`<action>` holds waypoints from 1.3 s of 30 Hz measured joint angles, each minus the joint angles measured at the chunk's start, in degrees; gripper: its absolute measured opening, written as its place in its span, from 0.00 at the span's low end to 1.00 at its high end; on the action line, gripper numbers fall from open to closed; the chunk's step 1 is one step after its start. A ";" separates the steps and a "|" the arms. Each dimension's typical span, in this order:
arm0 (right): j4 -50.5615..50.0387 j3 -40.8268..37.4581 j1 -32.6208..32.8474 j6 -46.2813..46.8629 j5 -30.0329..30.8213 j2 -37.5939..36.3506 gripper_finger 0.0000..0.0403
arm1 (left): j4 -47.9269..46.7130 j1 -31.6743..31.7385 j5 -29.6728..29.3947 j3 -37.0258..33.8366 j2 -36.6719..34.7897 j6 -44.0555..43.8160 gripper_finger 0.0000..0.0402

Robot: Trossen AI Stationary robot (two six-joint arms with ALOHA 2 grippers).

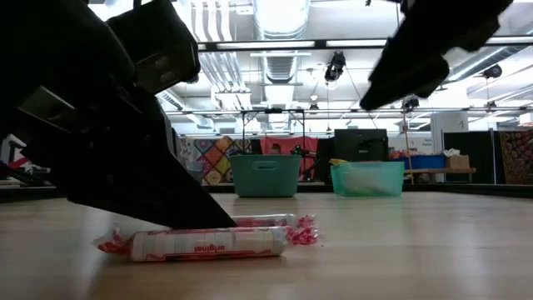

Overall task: Sort candy
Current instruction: Put the white candy on the black bin

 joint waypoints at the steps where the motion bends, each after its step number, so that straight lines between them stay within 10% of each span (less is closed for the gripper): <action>1: 0.08 0.00 0.00 -0.96 0.10 0.52 0.50 | -0.05 0.04 -0.23 -0.12 -0.06 0.00 0.04; 16: 23.71 -1.61 -0.39 -23.48 2.22 11.12 0.50 | -0.60 0.55 -3.21 -1.75 -9.20 12.44 0.03; 32: 24.62 -1.09 -2.56 -26.48 1.03 11.09 0.50 | 2.11 1.72 -7.80 -0.88 -9.51 14.50 0.03; 39: 18.69 -1.11 -2.61 -24.67 6.78 5.16 0.50 | -22.92 5.12 -8.34 -0.88 -17.08 4.25 0.03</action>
